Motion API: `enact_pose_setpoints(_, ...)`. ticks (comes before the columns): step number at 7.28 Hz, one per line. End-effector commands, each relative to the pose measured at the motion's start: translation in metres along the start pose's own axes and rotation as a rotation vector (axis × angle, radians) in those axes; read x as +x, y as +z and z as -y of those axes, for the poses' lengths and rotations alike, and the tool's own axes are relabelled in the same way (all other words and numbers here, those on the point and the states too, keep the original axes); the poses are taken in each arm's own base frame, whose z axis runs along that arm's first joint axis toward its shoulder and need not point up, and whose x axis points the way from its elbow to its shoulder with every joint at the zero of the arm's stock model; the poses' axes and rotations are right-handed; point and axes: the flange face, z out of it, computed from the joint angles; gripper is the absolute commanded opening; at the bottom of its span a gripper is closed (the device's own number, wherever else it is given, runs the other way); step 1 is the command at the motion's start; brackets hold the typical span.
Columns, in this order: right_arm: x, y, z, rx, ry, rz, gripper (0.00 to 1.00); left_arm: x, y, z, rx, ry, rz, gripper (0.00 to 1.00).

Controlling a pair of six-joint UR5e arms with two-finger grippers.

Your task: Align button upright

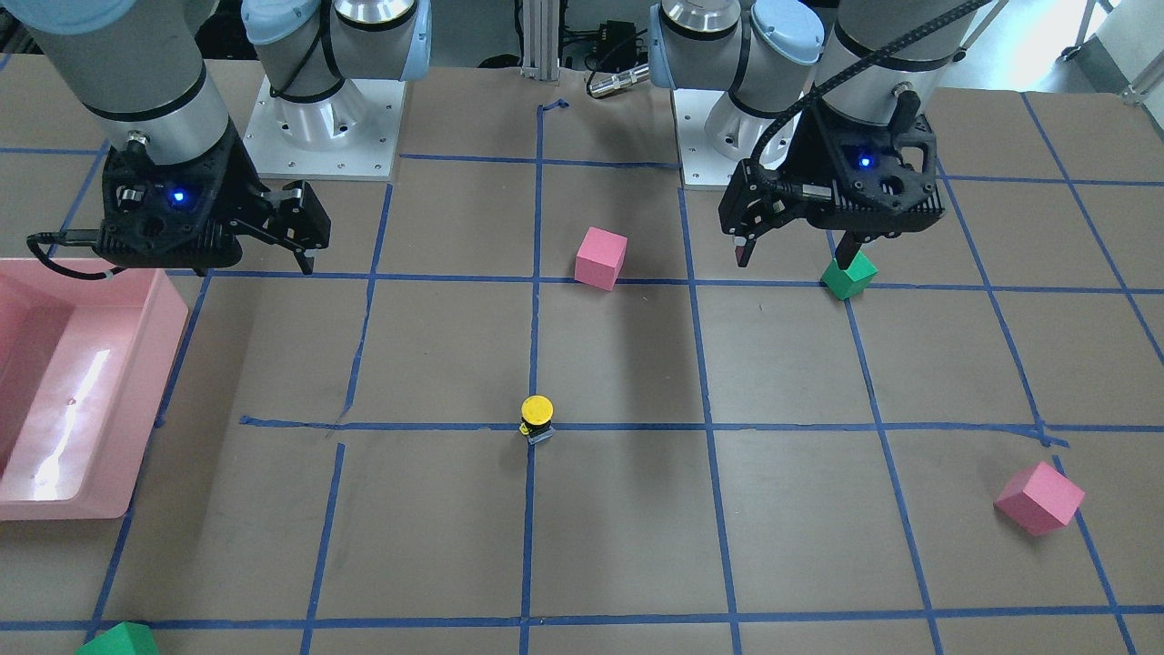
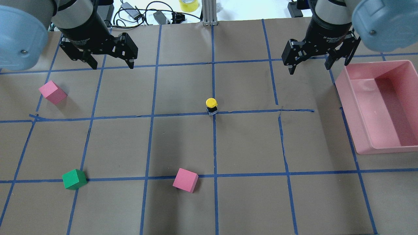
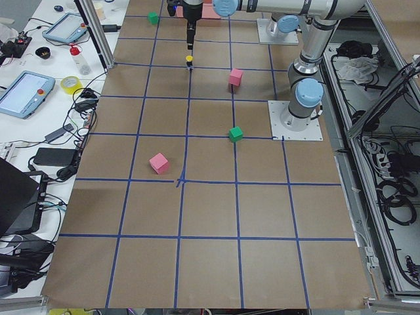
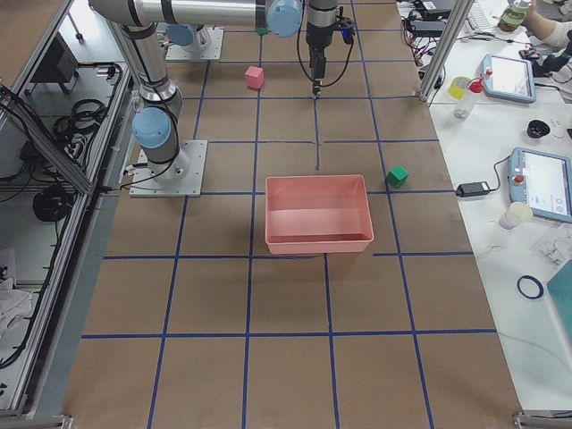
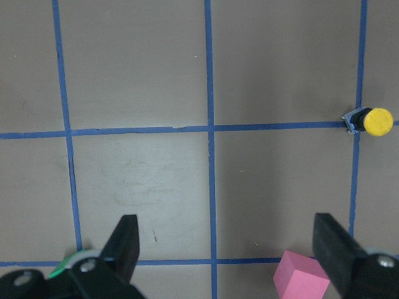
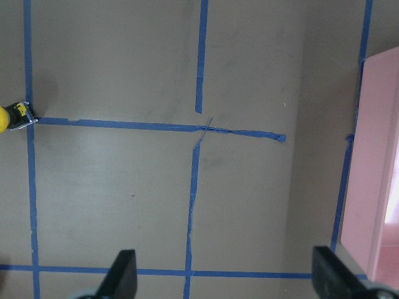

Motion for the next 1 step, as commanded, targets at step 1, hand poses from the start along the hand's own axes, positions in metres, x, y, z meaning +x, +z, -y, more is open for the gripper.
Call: enact_pose_setpoints(1, -0.0006, 0.0002, 0.0005, 0.002, -0.001, 0.005, 1.00, -0.0005, 0.0014, 0.0004, -0.003, 0.000, 0.000, 1.00)
